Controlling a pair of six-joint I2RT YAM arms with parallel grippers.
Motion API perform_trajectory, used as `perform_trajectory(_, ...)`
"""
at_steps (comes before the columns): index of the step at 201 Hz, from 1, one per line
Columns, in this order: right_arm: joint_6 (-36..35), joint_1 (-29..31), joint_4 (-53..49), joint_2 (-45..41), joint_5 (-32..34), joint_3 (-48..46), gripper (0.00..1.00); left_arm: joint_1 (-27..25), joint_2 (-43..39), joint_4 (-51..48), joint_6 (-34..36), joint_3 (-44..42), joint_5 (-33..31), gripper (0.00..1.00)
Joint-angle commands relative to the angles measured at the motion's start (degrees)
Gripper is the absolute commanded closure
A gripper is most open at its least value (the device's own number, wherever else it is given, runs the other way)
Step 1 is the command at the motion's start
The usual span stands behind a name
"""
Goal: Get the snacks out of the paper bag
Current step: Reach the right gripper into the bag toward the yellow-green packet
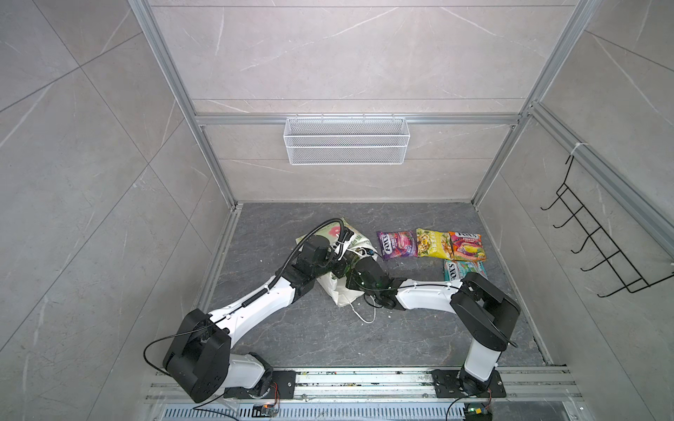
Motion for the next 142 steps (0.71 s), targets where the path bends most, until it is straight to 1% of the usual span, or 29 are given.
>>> perform_trajectory(1,3.68,0.23,2.11,2.86,-3.94,2.22,0.83,-0.02,0.18,1.4,-1.18,2.83,0.76,1.0)
perform_trajectory(15,5.15,0.12,2.15,4.56,-4.98,3.35,0.8,-0.05,0.72,1.75,-1.1,3.06,0.91,1.0)
perform_trajectory(26,6.8,0.01,1.67,5.56,-5.67,4.27,0.74,0.0,1.07,1.66,-1.1,3.44,1.12,1.0)
perform_trajectory(37,7.53,0.05,2.36,6.7,-6.84,5.28,0.71,0.01,1.17,1.42,-1.24,3.69,1.53,1.0)
perform_trajectory(62,8.69,-0.03,1.33,8.56,-6.96,7.29,0.63,-0.05,1.46,1.67,-1.24,3.49,2.08,1.0)
perform_trajectory(82,8.97,-0.13,1.18,9.62,-6.91,8.2,0.58,-0.04,1.52,2.02,-1.71,3.37,2.22,1.0)
perform_trajectory(85,10.41,-0.13,1.24,9.78,-6.94,8.37,0.57,-0.01,1.52,2.02,-1.83,3.36,2.37,1.0)
perform_trajectory(108,12.8,-0.45,1.16,11.66,-7.07,10.04,0.52,-0.05,1.61,2.24,-1.87,3.37,2.84,1.0)
perform_trajectory(131,14.74,-1.11,2.27,13.49,-7.42,11.59,0.51,-0.04,1.53,2.37,-1.86,3.4,2.65,1.0)
perform_trajectory(142,15.98,-1.27,2.92,14.3,-7.49,12.24,0.54,-0.03,1.3,2.37,-2.03,3.28,2.92,1.0)
